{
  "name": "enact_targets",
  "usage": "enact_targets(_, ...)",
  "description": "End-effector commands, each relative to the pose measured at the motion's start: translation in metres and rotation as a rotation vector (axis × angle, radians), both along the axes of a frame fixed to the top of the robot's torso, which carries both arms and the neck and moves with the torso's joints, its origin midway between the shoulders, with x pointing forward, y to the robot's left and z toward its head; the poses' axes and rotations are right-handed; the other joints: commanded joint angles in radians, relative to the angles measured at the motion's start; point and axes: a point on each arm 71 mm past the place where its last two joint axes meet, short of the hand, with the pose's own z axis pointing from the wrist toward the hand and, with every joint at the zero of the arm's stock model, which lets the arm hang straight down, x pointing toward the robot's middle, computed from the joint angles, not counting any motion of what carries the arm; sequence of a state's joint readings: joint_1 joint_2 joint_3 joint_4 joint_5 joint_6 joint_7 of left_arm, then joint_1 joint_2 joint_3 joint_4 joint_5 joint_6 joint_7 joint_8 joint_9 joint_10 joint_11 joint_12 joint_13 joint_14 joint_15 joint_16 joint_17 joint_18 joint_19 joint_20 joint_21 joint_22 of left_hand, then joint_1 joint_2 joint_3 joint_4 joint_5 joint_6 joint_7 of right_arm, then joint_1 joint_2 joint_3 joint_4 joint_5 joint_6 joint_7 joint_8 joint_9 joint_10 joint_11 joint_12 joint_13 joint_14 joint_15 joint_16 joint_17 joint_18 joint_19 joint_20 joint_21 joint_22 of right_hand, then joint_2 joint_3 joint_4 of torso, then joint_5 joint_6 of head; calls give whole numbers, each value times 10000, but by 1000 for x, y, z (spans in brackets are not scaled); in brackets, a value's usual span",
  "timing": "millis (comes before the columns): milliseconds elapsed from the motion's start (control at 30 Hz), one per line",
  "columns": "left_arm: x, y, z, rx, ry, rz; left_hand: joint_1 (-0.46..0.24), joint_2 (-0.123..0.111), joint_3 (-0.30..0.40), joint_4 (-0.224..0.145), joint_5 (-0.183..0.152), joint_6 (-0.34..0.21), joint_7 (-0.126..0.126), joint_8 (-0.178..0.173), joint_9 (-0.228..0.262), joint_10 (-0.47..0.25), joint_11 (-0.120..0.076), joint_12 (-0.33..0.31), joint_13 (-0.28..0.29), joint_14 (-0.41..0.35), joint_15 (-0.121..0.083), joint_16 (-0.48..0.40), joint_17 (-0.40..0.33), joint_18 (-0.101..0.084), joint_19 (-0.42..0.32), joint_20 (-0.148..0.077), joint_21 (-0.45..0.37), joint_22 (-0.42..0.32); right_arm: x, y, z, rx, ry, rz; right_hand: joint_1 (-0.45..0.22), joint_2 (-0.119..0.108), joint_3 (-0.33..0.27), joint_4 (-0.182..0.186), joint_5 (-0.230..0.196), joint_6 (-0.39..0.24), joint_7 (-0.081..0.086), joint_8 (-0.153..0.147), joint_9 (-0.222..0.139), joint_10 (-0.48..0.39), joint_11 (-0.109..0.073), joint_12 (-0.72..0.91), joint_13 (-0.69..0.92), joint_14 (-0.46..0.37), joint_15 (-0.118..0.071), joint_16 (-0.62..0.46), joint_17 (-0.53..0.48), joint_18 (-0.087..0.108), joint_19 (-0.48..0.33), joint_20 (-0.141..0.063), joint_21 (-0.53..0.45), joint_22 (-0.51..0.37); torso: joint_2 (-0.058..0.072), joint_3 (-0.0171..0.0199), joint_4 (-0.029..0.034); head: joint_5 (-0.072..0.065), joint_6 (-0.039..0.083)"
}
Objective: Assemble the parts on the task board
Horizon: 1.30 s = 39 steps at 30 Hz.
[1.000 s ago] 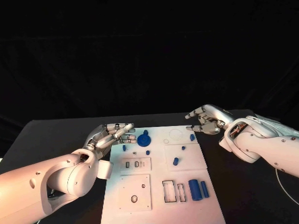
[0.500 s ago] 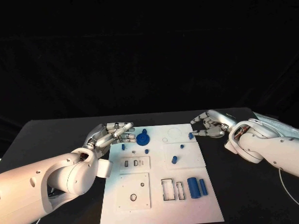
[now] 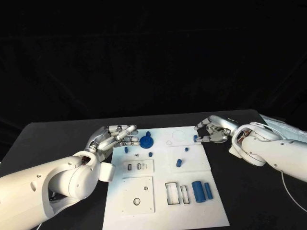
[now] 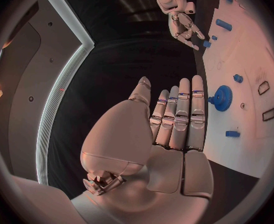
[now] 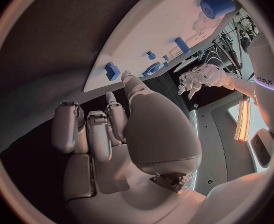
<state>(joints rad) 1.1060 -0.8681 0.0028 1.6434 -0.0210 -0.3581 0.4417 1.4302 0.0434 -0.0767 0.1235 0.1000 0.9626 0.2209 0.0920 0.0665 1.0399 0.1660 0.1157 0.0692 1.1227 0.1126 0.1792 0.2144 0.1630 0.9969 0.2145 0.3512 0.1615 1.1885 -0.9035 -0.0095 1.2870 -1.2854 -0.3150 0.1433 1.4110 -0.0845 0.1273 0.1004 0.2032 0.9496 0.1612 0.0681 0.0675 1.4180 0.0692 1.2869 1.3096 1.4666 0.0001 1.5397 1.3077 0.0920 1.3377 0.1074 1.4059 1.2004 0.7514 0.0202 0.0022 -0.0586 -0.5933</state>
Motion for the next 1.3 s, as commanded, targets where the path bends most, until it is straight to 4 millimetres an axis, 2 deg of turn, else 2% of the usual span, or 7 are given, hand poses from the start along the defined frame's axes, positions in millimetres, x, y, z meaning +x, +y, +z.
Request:
enact_targets(33,-1,-3,1,-130,-45,-195,63,39,1,-44,14,-25,53,-33,-12,-16,29,-69,-9,-32,20,-23,16,173,-37,34,-56,-9,0,2,-5,-340,297,203,159,52,39,-91,-39,-6,-3,-12,9,-47,15,-55,186,883,-14,3,1920,-133,-46,5,-30,-9,-6,-1,5,18,-19)
enact_targets(600,-1,-3,1,-125,-39,-187,91,60,16,-79,15,-29,56,-43,-11,-20,32,-83,-10,-33,20,-45,29,173,-37,36,-62,-13,3,7,-15,-519,612,299,300,310,260,-288,-185,444,-61,113,55,-3,-39,4,253,892,-56,15,1956,-135,-33,-24,-21,15,-4,7,7,50,-72)
enact_targets(767,-1,-3,1,-121,-38,-181,101,71,23,-89,18,-29,56,-46,-11,-20,33,-87,-10,-32,20,-50,32,173,-37,36,-64,-14,4,8,-16,-550,639,306,329,487,445,-344,-512,761,-146,190,76,25,-107,44,295,896,-108,22,1976,-137,-21,-63,-13,35,-14,12,-4,49,-89)
enact_targets(1300,-1,-3,1,-122,-29,-194,121,93,38,-112,18,-29,58,-51,-10,-20,33,-95,-10,-31,21,-63,41,175,-36,36,-66,-16,7,10,-19,-678,723,243,225,656,669,-391,-580,1233,-291,270,91,106,-225,151,397,918,-206,60,2067,-156,42,-151,33,130,-13,22,0,16,-131)
